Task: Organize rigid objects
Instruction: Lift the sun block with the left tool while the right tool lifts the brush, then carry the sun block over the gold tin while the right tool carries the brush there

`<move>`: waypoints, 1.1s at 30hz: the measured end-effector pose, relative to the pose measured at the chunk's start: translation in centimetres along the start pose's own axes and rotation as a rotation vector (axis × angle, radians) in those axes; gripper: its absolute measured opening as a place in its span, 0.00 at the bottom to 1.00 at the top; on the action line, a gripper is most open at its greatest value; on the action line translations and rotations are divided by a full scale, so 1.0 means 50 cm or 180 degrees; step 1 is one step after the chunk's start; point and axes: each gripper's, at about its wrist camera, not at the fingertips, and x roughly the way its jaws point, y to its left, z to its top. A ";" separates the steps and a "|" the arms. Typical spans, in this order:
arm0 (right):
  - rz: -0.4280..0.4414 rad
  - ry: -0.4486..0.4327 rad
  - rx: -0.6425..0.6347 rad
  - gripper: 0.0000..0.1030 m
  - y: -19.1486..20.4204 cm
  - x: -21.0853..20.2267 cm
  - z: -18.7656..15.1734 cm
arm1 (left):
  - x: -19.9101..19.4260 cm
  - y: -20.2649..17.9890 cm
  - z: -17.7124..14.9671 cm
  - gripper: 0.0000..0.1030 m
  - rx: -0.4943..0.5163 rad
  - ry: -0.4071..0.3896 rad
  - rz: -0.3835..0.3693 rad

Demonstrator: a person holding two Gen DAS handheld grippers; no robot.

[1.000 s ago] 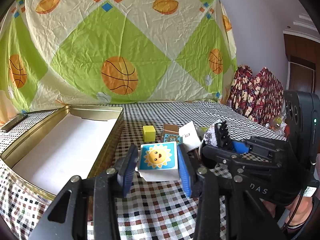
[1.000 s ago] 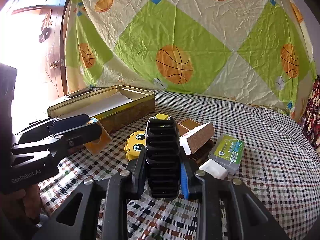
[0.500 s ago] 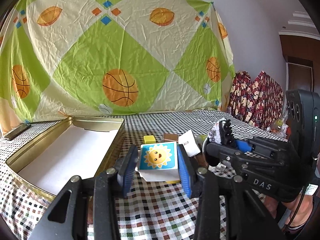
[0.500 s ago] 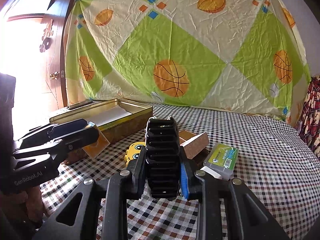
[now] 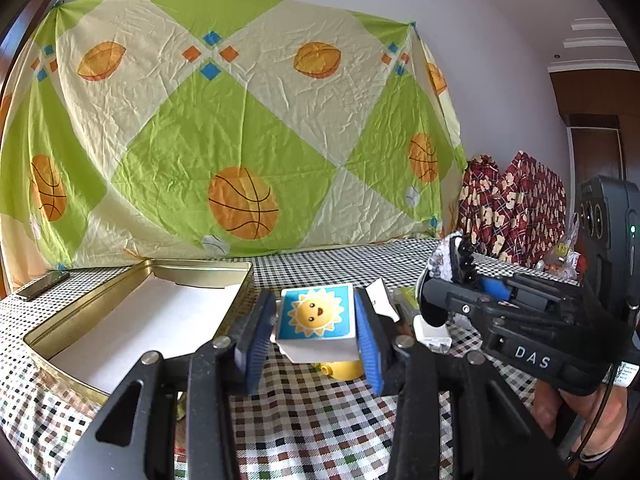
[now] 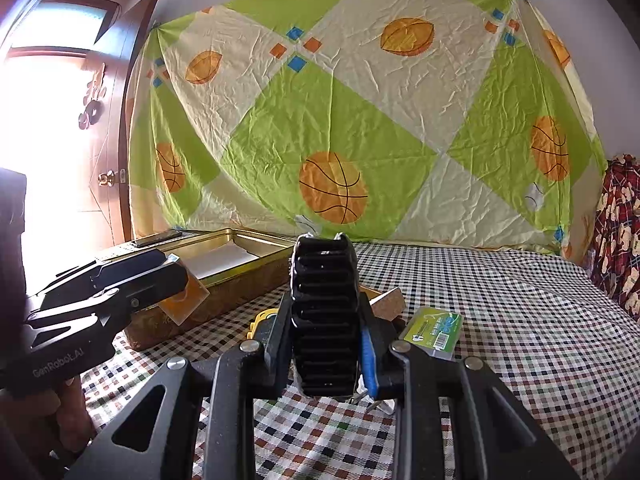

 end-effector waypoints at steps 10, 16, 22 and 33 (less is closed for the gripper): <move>-0.0159 -0.0084 0.0112 0.29 -0.008 -0.007 0.002 | -0.011 0.014 0.008 0.38 -0.0041 -0.0131 0.0042; -0.0311 -0.0128 0.0230 0.29 -0.013 -0.007 0.004 | -0.014 0.021 0.011 0.38 -0.0049 -0.0167 0.0068; -0.0349 -0.0144 0.0257 0.29 -0.006 -0.004 0.006 | -0.019 0.025 0.011 0.38 -0.0032 -0.0198 0.0120; -0.0200 -0.0128 0.0103 0.29 0.057 0.011 0.008 | -0.034 0.054 0.009 0.38 -0.0062 -0.0255 0.0250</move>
